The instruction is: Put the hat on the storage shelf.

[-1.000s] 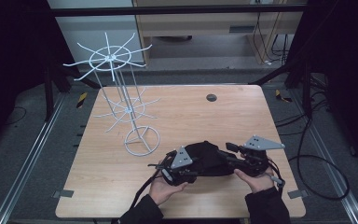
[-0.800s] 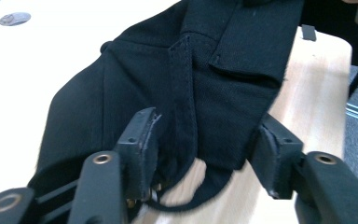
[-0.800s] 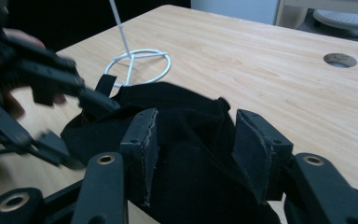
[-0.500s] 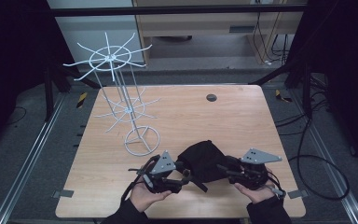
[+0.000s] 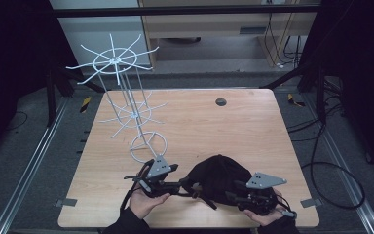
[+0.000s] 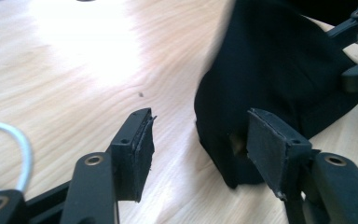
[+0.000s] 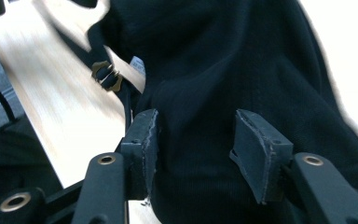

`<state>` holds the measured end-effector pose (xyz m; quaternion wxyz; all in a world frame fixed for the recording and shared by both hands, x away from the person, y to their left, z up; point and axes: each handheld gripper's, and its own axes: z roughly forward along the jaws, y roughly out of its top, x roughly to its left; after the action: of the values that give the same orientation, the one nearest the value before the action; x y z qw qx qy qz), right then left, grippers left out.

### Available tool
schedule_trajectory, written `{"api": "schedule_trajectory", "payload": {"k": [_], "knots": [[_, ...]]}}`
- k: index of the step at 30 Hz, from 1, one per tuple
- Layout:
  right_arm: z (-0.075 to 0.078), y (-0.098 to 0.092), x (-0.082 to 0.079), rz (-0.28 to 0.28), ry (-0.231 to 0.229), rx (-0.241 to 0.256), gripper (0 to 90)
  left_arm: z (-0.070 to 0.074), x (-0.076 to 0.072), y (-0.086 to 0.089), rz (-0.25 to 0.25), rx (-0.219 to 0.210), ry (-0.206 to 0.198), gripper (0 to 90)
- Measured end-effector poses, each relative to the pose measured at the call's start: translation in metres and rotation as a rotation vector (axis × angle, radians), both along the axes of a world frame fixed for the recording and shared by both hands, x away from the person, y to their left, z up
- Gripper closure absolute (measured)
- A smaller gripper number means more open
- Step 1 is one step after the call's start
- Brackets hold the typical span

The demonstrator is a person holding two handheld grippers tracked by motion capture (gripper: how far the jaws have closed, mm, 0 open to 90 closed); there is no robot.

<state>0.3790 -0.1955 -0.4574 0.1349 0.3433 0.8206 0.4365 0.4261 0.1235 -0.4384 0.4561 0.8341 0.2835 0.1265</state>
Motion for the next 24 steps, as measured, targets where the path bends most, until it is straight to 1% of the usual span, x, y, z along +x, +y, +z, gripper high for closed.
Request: {"api": "schedule_trajectory", "payload": {"k": [1, 2, 4, 6, 8, 11, 13, 14, 15, 19, 21, 24], "knots": [[-0.002, 0.000, -0.001, -0.002, 0.007, -0.007, 48.3, -0.002, 0.000, -0.004, -0.005, 0.002, 0.003, 41.9], [-0.005, -0.001, -0.001, -0.001, 0.018, -0.013, 47.7, -0.005, 0.000, -0.009, -0.017, 0.017, 0.012, 43.2], [-0.010, -0.003, -0.002, -0.004, 0.023, -0.023, 47.0, -0.010, 0.000, -0.016, -0.042, 0.017, 0.033, 46.8], [-0.009, -0.005, -0.002, -0.006, 0.014, -0.016, 47.1, -0.016, -0.002, -0.022, -0.063, 0.034, 0.048, 50.0], [-0.005, -0.008, -0.003, -0.008, -0.014, 0.001, 47.0, -0.021, -0.002, -0.027, -0.065, 0.058, 0.048, 51.0], [0.003, -0.011, -0.001, -0.021, -0.064, 0.010, 44.5, -0.027, 0.002, -0.032, -0.046, 0.063, 0.052, 52.3], [0.008, -0.013, 0.003, -0.028, -0.091, 0.015, 42.1, -0.028, 0.006, -0.034, -0.035, 0.063, 0.050, 53.2], [0.010, -0.013, 0.004, -0.034, -0.099, 0.014, 41.5, -0.029, 0.009, -0.035, -0.029, 0.071, 0.042, 53.6], [0.013, -0.015, 0.009, -0.036, -0.114, 0.013, 40.9, -0.030, 0.011, -0.037, -0.021, 0.070, 0.036, 53.9], [0.022, -0.018, 0.022, -0.046, -0.142, 0.023, 39.7, -0.031, 0.021, -0.039, 0.019, 0.082, 0.020, 54.8], [0.026, -0.019, 0.032, -0.054, -0.149, 0.023, 39.7, -0.031, 0.027, -0.038, 0.050, 0.077, 0.017, 54.8], [0.028, -0.018, 0.041, -0.056, -0.152, 0.019, 39.6, -0.031, 0.031, -0.034, 0.081, 0.080, 0.009, 54.2]]}}
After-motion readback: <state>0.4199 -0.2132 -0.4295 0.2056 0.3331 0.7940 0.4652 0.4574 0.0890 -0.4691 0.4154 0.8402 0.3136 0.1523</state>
